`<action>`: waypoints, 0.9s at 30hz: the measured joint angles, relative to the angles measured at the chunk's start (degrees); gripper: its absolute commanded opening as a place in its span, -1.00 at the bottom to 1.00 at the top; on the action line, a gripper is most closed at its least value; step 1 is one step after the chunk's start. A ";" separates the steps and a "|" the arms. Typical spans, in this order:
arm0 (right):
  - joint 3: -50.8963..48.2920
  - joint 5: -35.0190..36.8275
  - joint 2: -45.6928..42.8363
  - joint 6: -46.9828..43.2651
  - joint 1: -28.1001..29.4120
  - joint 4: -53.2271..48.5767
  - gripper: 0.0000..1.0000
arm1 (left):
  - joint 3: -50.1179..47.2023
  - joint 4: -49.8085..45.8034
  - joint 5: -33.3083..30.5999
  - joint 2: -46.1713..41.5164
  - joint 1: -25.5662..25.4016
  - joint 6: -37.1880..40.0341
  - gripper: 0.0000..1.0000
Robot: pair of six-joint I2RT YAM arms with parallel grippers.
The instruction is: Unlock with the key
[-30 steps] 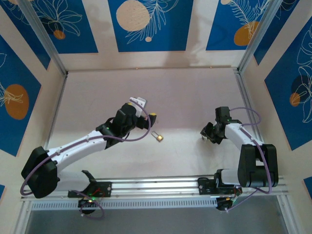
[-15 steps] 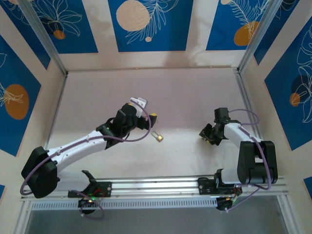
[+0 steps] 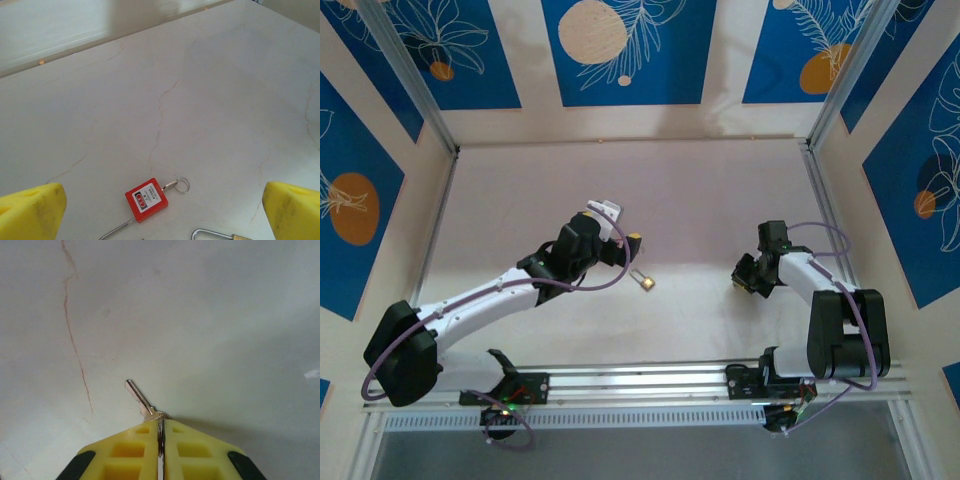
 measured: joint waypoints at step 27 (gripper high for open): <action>14.60 0.39 -6.45 1.03 15.56 -5.70 -1.00 | -13.42 20.61 6.49 -6.25 -2.75 6.69 1.00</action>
